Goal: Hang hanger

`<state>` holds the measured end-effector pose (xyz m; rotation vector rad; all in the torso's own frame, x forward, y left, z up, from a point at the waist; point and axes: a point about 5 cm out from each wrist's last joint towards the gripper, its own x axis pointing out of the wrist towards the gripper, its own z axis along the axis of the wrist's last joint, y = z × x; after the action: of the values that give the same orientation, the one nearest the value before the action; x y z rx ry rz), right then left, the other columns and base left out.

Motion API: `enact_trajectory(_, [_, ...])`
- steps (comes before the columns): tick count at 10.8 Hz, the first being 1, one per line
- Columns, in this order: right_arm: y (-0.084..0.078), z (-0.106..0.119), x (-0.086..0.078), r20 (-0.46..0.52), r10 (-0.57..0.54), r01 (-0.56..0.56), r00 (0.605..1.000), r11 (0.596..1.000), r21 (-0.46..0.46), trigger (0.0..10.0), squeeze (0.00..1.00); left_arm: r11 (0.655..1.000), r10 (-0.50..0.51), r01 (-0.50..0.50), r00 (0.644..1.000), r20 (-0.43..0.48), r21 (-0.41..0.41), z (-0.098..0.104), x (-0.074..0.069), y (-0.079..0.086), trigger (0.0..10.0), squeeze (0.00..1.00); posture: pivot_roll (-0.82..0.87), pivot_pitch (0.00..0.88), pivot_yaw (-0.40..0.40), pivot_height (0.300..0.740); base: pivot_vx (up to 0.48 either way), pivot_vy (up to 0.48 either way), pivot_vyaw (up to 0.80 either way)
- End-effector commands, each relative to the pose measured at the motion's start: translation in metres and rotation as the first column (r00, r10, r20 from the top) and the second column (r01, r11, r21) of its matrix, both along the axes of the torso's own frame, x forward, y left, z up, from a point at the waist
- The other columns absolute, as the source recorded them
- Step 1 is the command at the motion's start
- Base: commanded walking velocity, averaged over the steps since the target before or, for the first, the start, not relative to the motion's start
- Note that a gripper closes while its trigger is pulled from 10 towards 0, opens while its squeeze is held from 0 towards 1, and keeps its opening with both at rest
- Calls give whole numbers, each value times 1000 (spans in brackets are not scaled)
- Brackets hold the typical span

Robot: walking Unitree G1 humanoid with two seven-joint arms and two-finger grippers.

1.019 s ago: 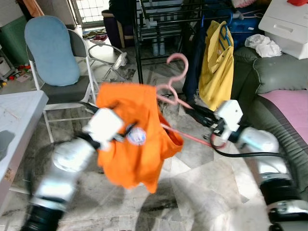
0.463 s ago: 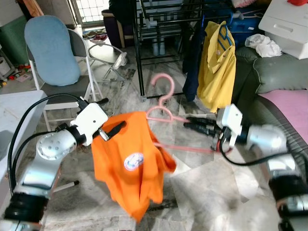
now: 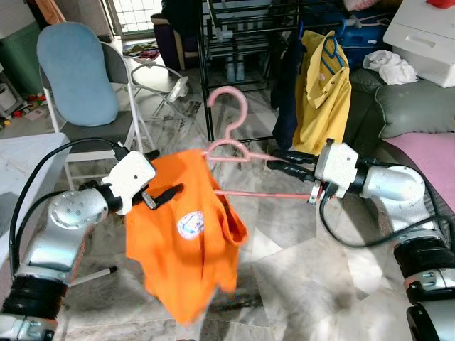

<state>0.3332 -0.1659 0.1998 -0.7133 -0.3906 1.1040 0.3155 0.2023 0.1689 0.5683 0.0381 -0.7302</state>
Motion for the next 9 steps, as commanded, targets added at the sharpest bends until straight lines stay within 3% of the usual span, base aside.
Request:
enact_trajectory(1, [5,10,1,53,27,-27,998,1000,-5,10000,0,1000,-11,11,1000,-20,6,1,1,3,10000,471,-10,87,57,740,0,0,0])
enact_trajectory(2, [3,7,0,74,33,-29,997,999,-44,10000,0,1000,-7,6,1000,-26,-17,3,4,3,10000,408,-13,87,56,740,0,0,0])
enact_trajectory(3, [0,7,0,81,30,-26,996,998,-53,10000,0,1000,-12,11,999,-39,-27,3,7,3,10000,459,-16,89,56,740,0,0,0])
enact_trajectory(5, [-1,3,-2,107,34,-25,994,996,-83,10000,0,998,-16,10,996,-86,-68,4,12,6,10000,392,-17,89,56,740,0,0,0])
enact_trajectory(6, [0,3,-2,127,33,-23,991,997,-77,10000,0,994,-93,80,980,-174,-79,0,9,6,10000,0,-17,89,56,740,0,0,0])
enact_trajectory(7, [1,4,-1,134,31,-21,990,997,-73,10000,0,990,-122,106,973,-196,-88,-1,7,6,3569,0,-17,88,55,740,0,0,0])
enact_trajectory(8, [2,4,-1,139,25,-17,990,998,-64,10000,0,988,-144,128,958,-246,-83,-5,6,8,0,0,-17,88,55,740,0,0,0])
enact_trajectory(9, [3,4,0,148,21,-13,989,998,-56,10000,0,986,-163,147,946,-279,-77,-9,5,9,0,0,-17,87,55,740,0,0,0])
